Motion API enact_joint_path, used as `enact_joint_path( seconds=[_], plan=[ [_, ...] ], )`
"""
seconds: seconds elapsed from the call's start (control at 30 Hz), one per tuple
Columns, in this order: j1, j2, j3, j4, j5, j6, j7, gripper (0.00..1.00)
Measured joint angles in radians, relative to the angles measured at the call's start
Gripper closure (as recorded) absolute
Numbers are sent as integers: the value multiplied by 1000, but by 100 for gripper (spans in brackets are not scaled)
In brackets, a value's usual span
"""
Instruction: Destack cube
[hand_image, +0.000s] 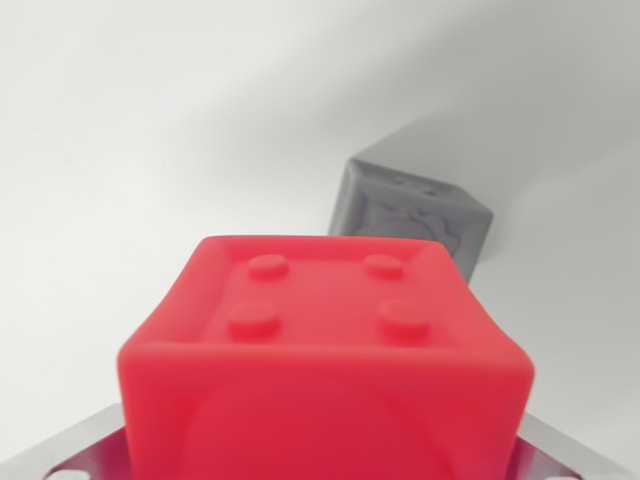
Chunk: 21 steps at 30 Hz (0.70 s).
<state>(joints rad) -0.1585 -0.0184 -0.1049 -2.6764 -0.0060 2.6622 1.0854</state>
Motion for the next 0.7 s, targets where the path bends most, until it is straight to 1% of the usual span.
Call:
enact_joint_path(
  seconds=[0.3, 0.7],
  plan=[
    [14, 9, 8, 10, 1, -2, -41, 100],
    [33, 22, 22, 27, 2, -6, -103, 100]
  ],
)
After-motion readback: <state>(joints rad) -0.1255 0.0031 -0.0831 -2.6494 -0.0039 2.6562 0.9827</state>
